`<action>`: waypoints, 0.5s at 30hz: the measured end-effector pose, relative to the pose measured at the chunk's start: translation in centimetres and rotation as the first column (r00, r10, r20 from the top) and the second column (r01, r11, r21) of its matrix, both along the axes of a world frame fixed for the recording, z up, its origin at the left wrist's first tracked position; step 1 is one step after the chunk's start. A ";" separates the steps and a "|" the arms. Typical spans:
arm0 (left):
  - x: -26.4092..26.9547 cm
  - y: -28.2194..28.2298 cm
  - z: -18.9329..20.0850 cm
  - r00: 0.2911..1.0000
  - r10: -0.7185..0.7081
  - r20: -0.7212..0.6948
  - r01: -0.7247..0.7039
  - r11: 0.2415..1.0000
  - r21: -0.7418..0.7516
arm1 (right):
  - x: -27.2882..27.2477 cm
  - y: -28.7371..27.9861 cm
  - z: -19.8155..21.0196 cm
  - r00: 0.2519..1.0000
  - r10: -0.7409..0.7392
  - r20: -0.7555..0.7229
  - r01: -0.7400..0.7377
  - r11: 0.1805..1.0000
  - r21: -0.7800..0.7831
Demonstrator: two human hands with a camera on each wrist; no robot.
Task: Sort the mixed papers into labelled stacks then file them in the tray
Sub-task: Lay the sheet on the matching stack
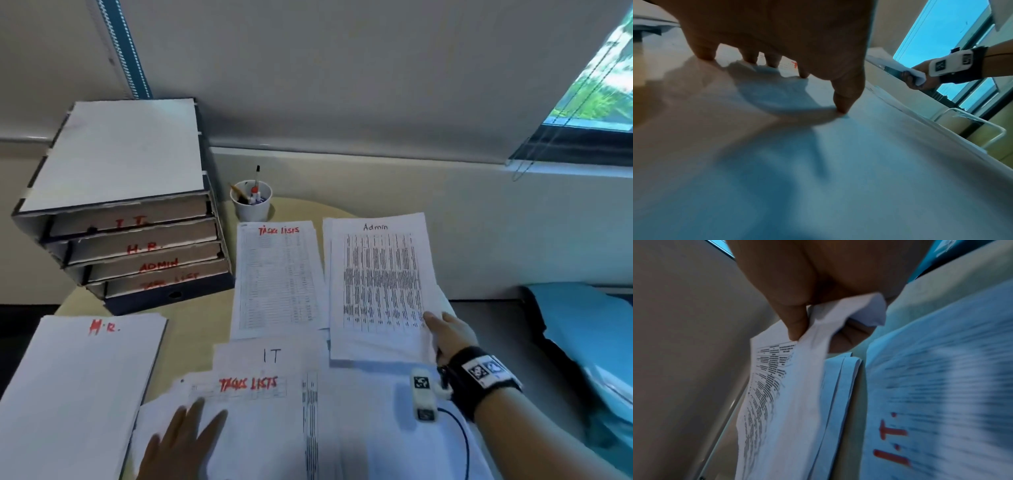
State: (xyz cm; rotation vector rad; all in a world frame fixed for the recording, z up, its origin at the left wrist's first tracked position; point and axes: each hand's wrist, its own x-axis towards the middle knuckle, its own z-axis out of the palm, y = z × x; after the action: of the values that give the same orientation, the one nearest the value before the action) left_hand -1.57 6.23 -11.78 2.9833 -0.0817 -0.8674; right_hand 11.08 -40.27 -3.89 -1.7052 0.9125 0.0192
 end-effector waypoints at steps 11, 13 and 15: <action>0.5 -0.1 -3.1 0.976 0.034 0.215 -0.006 0.991 -0.133 | 8.4 0.7 -0.5 0.971 0.145 -0.192 -0.197 0.937 -0.287; 0.6 -0.8 -2.2 0.993 0.063 0.098 -0.038 0.971 -0.234 | 9.1 0.6 -1.0 0.965 0.143 -0.218 -0.221 0.891 -0.395; 0.7 -1.1 -0.6 0.996 0.083 -0.018 -0.085 0.976 -0.200 | 8.4 1.1 -1.5 0.964 0.156 -0.215 -0.253 0.789 -0.560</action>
State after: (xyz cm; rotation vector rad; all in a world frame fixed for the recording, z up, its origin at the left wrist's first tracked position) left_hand -0.82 5.16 -12.36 2.7737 -0.0394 -0.8111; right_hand 19.46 -39.15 -5.37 -2.4094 0.8968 0.0205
